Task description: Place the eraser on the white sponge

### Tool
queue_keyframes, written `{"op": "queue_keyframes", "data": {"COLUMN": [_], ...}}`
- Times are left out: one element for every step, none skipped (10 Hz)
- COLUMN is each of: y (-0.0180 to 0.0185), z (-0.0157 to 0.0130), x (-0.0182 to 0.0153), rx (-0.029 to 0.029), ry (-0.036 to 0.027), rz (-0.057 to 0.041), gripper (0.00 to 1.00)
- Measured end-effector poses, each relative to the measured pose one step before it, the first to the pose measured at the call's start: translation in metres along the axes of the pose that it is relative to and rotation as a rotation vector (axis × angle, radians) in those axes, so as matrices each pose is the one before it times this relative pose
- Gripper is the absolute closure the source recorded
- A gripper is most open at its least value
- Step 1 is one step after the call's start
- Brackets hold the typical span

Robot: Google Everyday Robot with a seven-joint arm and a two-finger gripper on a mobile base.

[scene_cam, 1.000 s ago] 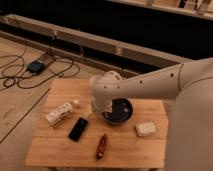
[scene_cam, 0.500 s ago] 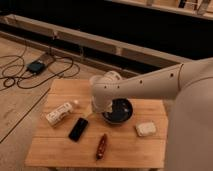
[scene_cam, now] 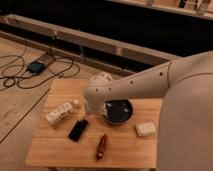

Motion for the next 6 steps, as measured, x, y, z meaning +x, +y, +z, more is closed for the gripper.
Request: {"op": "queue_keyframes", "data": {"y": [0.01089,0.00838,0.00898,0.00802,0.00481,0.00558], "z": [0.00365,0.00276,0.00504,0.00557,0.00453,0.00620], "x": [-0.00004,0.00020,0.00119,0.00136,0.00099,0.00016], "rx": [-0.00023,-0.00157,0.00012,0.00022,0.00212,0.00362], "ry": [0.00444,0.00163,0.00312,0.00425,0.00388,0.00593], "rz": [0.00120,-0.00050,0.00062,0.00113,0.00109,0.00181], "gripper": [0.20,0.20,0.20,0.20,0.20,0.20]}}
